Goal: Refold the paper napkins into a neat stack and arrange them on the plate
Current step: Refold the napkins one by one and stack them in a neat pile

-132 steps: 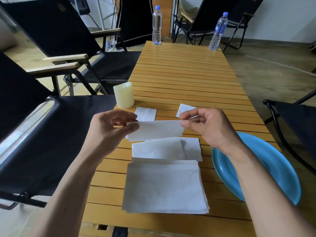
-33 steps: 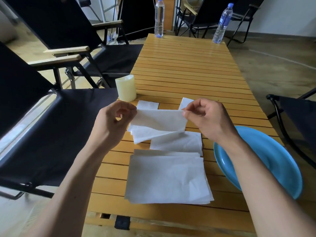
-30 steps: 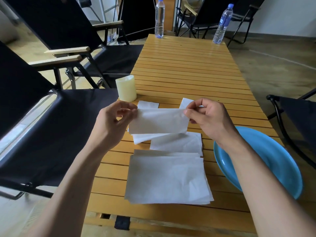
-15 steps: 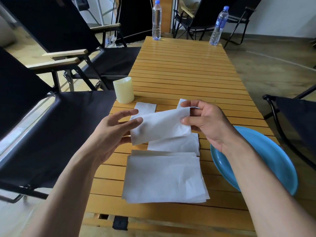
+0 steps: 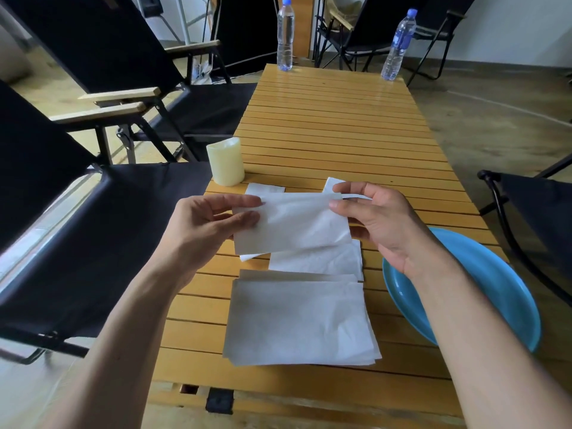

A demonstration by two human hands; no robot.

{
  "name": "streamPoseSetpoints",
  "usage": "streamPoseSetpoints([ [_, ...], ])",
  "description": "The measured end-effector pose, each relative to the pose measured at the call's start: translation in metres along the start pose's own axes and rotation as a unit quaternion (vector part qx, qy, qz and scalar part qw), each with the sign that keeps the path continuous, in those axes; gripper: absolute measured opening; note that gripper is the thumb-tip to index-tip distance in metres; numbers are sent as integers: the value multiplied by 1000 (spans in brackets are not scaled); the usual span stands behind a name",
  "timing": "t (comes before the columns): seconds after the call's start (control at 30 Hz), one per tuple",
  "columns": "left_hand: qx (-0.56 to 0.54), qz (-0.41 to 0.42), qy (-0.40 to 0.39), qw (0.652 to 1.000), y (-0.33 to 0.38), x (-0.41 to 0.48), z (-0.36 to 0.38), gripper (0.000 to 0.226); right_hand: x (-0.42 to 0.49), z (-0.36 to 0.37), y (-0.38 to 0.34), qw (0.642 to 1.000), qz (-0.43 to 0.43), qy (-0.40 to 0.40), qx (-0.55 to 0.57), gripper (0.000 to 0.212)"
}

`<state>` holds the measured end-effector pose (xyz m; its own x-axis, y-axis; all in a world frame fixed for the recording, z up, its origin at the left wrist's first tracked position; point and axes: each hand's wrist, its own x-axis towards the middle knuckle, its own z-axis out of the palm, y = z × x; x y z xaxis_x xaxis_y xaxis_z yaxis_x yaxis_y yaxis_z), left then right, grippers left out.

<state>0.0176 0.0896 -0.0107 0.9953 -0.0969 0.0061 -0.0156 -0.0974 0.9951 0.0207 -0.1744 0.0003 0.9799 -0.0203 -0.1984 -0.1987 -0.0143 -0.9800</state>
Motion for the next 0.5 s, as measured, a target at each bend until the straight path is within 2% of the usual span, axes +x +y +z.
streamPoseSetpoints([
  [0.13, 52, 16, -21, 998, 5, -4, -9, 28, -5, -5, -6, 999, 33, -20, -29, 37],
  [0.23, 66, 21, -82, 994, 17, -10, -17, 33, -14, -14, -15, 991, 86, -99, -40, 48],
  [0.33, 93, 11, -143, 985, 30, -18, -23, 41, -25, -21, -24, 967, 131, -203, -87, 57],
  [0.5, 197, 9, -214, 957, 45, -31, -26, 41, -37, -24, -30, 940, 132, -266, -167, 31],
])
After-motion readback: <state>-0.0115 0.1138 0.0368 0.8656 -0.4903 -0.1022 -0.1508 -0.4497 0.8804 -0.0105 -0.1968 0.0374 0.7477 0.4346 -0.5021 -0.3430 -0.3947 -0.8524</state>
